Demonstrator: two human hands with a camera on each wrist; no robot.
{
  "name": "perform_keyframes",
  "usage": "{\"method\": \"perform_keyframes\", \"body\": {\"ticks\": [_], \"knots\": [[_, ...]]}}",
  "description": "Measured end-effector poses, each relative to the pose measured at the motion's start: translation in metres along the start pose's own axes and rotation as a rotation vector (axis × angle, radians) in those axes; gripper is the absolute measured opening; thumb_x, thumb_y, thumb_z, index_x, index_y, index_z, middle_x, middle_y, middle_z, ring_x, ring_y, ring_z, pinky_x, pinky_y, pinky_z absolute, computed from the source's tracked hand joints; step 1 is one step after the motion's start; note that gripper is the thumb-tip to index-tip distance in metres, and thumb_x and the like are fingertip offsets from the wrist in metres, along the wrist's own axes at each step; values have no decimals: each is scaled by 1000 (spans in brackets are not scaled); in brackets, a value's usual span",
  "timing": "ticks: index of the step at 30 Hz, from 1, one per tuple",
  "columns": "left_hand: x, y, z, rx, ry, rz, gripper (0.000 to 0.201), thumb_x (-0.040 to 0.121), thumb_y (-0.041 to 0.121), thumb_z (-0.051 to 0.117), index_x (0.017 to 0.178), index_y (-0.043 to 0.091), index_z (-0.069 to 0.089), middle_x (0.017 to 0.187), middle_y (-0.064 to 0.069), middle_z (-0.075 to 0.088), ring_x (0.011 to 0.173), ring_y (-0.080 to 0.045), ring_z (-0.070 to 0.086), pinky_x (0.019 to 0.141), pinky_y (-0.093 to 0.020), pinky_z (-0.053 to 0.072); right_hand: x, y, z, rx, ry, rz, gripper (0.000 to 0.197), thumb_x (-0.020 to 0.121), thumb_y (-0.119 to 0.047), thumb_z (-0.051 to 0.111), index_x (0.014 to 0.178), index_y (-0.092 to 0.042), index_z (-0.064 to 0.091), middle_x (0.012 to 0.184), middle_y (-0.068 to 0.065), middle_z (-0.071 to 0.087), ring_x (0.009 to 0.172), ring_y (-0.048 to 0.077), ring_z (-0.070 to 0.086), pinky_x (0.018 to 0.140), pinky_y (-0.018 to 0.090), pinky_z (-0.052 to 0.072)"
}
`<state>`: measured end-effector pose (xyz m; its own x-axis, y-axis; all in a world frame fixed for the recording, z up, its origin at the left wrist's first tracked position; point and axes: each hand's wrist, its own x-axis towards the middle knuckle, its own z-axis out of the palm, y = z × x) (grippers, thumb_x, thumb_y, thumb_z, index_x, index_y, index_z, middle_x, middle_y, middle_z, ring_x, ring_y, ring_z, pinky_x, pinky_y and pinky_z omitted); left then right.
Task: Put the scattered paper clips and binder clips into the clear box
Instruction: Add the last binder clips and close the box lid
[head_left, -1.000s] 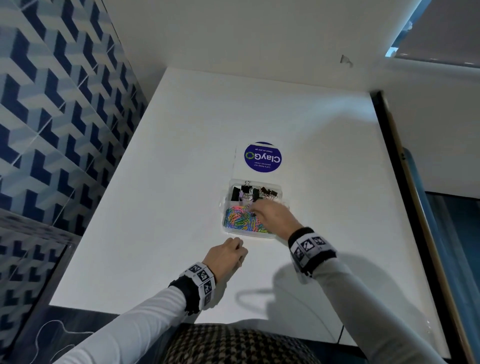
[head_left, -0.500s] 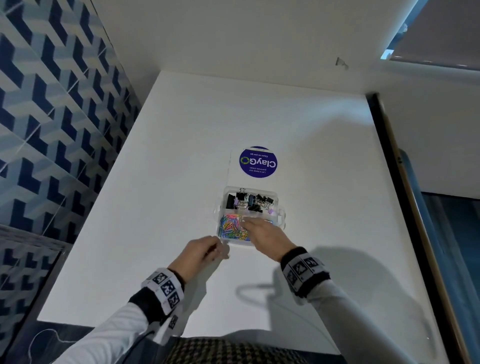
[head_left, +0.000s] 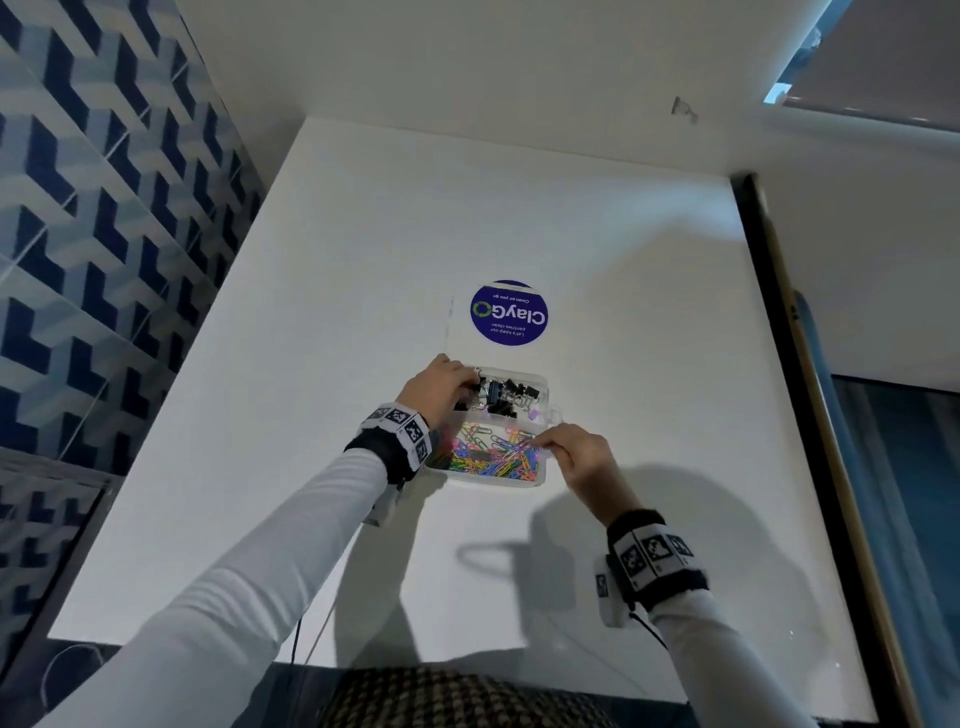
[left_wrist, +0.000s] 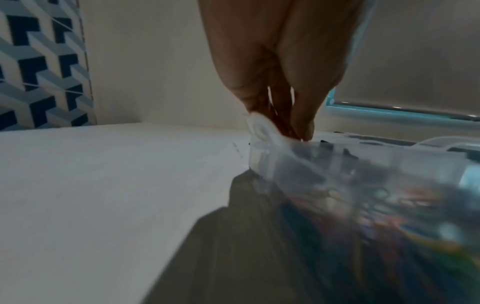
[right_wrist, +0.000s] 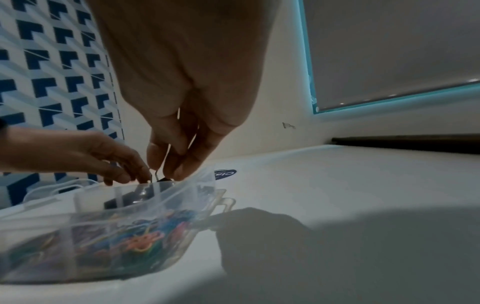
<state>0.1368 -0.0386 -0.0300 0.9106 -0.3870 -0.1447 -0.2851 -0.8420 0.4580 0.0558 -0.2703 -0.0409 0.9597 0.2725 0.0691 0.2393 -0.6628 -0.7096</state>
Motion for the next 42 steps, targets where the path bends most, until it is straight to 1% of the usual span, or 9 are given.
{"method": "perform_keyframes", "body": {"ticks": [4, 7, 11, 20, 24, 30, 34, 39, 42], "knots": [[-29, -5, 15, -52, 300, -77, 40, 84, 6, 60, 123, 10, 53, 126, -11, 57, 114, -33, 49, 94, -46, 49, 3, -6, 5, -137, -98, -133, 24, 86, -7, 45, 93, -3, 67, 90, 16, 68, 88, 15, 52, 77, 23, 41], [-48, -13, 28, -238, 170, -344, 50, 92, 20, 50, 139, 19, 32, 133, -13, 51, 120, -30, 48, 98, -43, 45, 14, -18, 14, -320, -365, -158, 33, 88, -2, 46, 118, -10, 57, 114, 13, 58, 110, 22, 49, 83, 27, 40], [-61, -18, 30, -354, 146, -327, 49, 90, 15, 52, 137, 24, 37, 108, -17, 67, 94, -31, 64, 87, -38, 50, 25, -33, 25, -564, -572, -194, 40, 89, -4, 45, 127, -14, 47, 120, 13, 47, 113, 27, 44, 69, 34, 40], [-81, -10, 34, -447, 92, -385, 51, 88, 24, 58, 135, 26, 40, 69, -11, 59, 64, -22, 58, 72, -31, 51, 7, -15, 20, -6, -231, -84, 15, 80, -10, 53, 77, -3, 66, 74, 12, 70, 68, 23, 64, 68, 32, 47], [-83, -8, 34, -452, 69, -392, 53, 87, 28, 59, 136, 27, 38, 70, -11, 61, 65, -24, 62, 73, -29, 50, 5, -22, 10, 28, -281, 9, 17, 83, -11, 50, 79, -4, 65, 76, 12, 71, 70, 19, 64, 73, 37, 48], [-85, -6, 31, -470, 109, -367, 53, 86, 21, 61, 136, 23, 41, 77, -16, 67, 70, -25, 61, 78, -27, 47, 8, -52, 44, -395, -578, -206, 38, 82, -9, 59, 120, -16, 57, 129, 11, 55, 117, 30, 51, 92, 43, 46], [-86, -5, 29, -462, 87, -359, 53, 86, 20, 62, 134, 23, 42, 63, -1, 55, 65, -18, 52, 66, -17, 38, 10, -67, 56, -420, -549, -293, 23, 79, -4, 60, 101, -8, 63, 113, 19, 57, 106, 34, 53, 76, 41, 46], [-87, -7, 30, -499, 102, -352, 54, 84, 23, 64, 134, 24, 43, 83, -11, 66, 69, -14, 56, 72, -14, 41, 15, -55, 36, -121, -662, 62, 23, 81, -2, 61, 102, -9, 65, 104, 14, 64, 100, 28, 58, 84, 35, 45], [-89, -11, 30, -545, 94, -342, 52, 84, 27, 63, 133, 24, 45, 77, -11, 68, 48, 7, 55, 58, -5, 42, 17, -53, 32, -42, -570, 105, 29, 83, 9, 50, 103, -3, 66, 104, 18, 68, 96, 30, 63, 84, 34, 49]]}}
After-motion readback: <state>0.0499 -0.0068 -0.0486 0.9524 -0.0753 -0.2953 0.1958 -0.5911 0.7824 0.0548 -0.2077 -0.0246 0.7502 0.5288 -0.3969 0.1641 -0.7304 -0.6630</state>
